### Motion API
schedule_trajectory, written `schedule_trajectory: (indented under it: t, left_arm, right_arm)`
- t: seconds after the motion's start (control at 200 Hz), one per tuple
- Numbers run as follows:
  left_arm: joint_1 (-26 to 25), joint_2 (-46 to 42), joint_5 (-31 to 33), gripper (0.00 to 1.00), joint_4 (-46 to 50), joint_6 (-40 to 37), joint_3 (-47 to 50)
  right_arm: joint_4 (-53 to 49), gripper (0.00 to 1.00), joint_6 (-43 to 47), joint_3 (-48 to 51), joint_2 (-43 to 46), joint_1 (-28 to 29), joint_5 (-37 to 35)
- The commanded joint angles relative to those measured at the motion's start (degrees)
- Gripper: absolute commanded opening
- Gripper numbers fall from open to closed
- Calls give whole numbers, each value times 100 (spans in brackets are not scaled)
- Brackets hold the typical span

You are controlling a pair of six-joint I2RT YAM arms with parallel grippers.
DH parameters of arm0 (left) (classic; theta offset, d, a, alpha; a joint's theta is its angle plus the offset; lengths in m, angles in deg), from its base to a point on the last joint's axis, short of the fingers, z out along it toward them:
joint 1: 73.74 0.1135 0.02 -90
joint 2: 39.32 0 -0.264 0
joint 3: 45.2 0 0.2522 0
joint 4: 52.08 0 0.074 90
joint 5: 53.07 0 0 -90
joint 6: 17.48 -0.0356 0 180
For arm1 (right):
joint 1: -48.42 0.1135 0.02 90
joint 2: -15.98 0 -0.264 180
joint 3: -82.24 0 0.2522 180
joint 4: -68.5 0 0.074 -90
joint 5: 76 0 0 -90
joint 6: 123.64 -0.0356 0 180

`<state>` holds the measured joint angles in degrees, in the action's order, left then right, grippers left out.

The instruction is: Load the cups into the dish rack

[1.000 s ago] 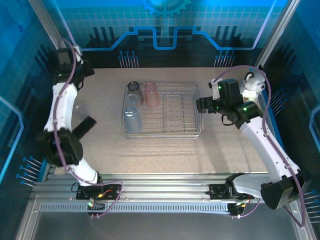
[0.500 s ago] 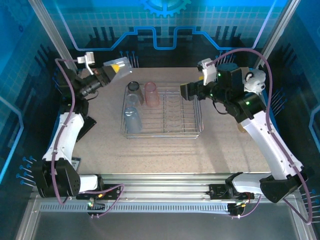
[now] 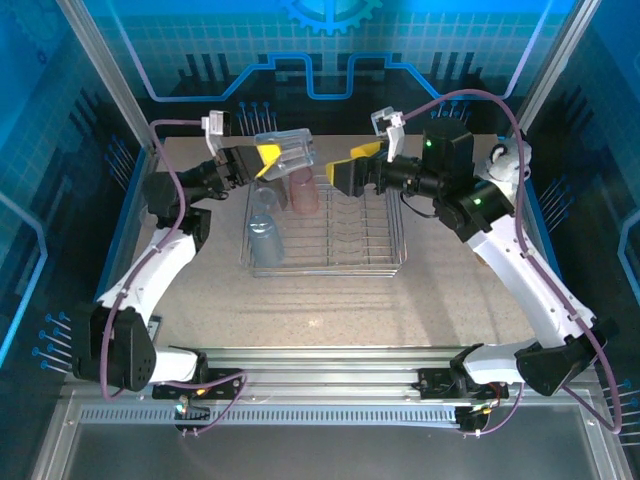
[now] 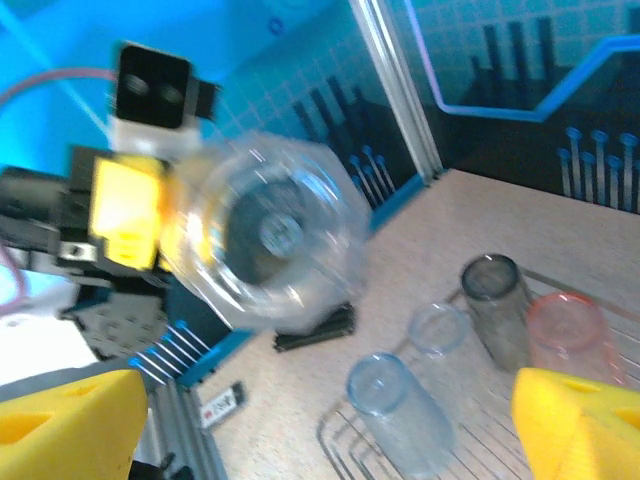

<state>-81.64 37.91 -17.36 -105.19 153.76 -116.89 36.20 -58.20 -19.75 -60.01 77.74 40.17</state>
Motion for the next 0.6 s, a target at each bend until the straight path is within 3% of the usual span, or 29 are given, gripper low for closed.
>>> schedule_trajectory:
  t: [0.0,0.315,0.595]
  left_arm:
    - [-160,-34,110,0,-770,396,45]
    - [-439,-138,40,0,-263,-6,16]
    - [-467,-121,41,0,-383,28,98]
  right_arm:
    - [919,95,-621,116,8,97,673]
    - [1172,100,-787,52,-259,191,889]
    - [190,100,-213,-504,-746,480,466]
